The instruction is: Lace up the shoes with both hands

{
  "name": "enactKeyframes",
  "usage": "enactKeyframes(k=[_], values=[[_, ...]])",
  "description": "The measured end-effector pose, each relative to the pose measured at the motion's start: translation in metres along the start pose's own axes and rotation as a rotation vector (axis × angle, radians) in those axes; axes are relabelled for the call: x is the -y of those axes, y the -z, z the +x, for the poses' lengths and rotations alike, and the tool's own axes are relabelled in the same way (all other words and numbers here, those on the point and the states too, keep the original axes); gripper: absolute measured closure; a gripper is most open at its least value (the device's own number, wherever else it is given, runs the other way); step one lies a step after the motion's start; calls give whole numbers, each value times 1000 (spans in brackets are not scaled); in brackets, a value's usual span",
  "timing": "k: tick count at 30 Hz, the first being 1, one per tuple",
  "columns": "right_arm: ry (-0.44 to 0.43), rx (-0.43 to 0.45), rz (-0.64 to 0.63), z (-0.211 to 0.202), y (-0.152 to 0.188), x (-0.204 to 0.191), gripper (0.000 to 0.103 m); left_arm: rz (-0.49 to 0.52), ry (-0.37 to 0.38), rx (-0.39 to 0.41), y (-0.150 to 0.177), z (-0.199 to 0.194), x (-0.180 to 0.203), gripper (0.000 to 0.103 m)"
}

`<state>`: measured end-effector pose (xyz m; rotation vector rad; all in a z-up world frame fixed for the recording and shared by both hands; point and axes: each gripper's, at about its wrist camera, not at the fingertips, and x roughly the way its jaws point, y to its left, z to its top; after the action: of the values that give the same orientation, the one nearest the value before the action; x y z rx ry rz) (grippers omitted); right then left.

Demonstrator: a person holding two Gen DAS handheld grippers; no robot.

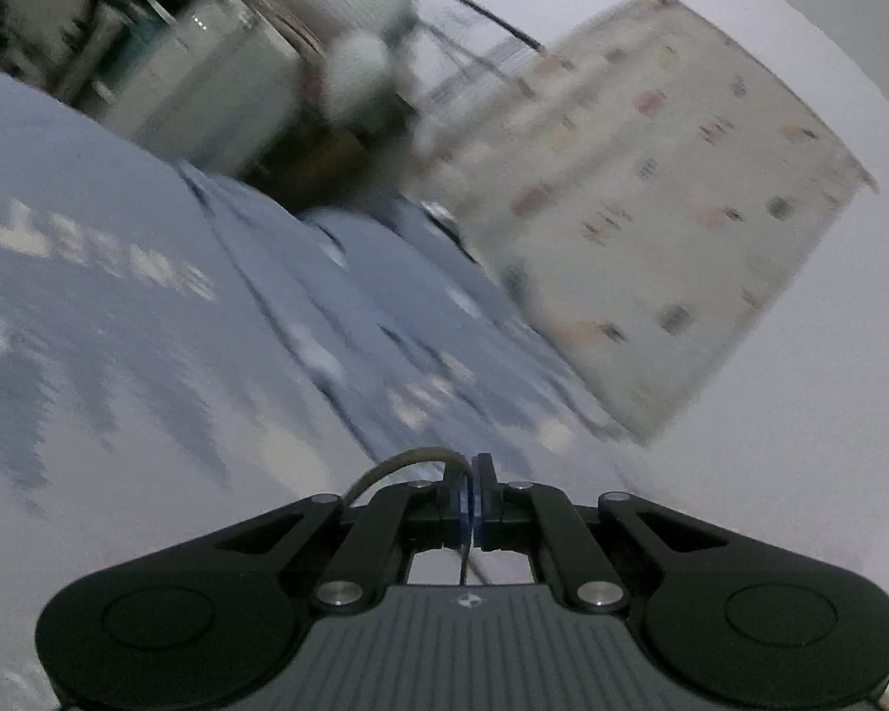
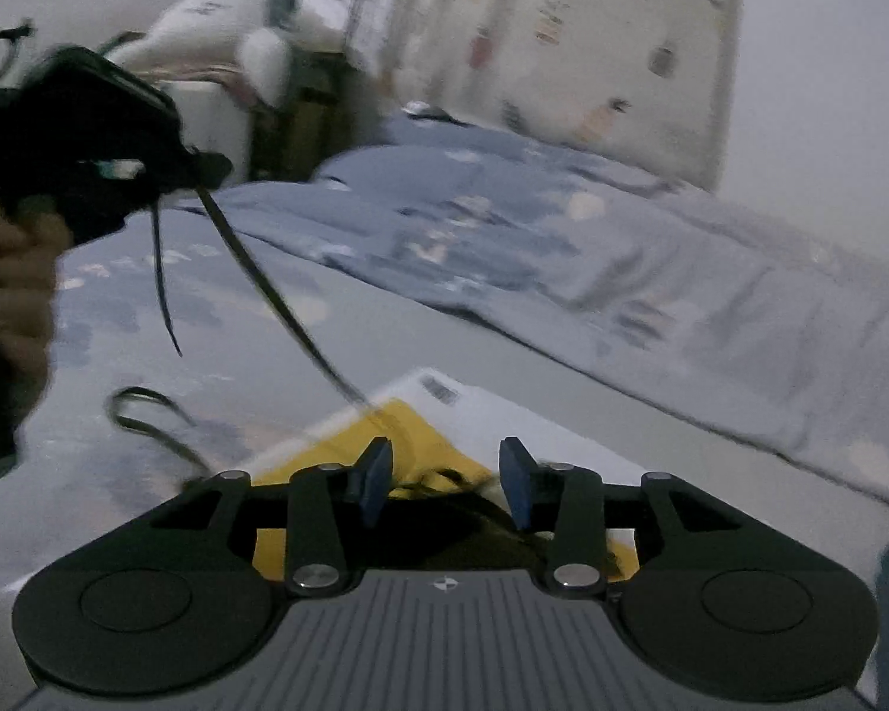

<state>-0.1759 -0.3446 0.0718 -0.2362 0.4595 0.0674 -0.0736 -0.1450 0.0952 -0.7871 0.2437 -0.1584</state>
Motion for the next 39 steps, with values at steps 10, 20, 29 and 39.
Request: enactKeyframes(k=[10, 20, 29, 39], values=[[-56, 108, -24, -8, -11, -9, 63, 120, 397, -372, 22, 22, 35, 103], [26, 158, 37, -14, -15, -4, 69, 253, 565, -549, 58, 12, 69, 103], [65, 159, 4, -14, -11, -4, 103, 234, 524, -523, 60, 11, 58, 103], [90, 39, 26, 4, -2, 9, 103, 148, 364, -268, 16, 3, 32, 103]])
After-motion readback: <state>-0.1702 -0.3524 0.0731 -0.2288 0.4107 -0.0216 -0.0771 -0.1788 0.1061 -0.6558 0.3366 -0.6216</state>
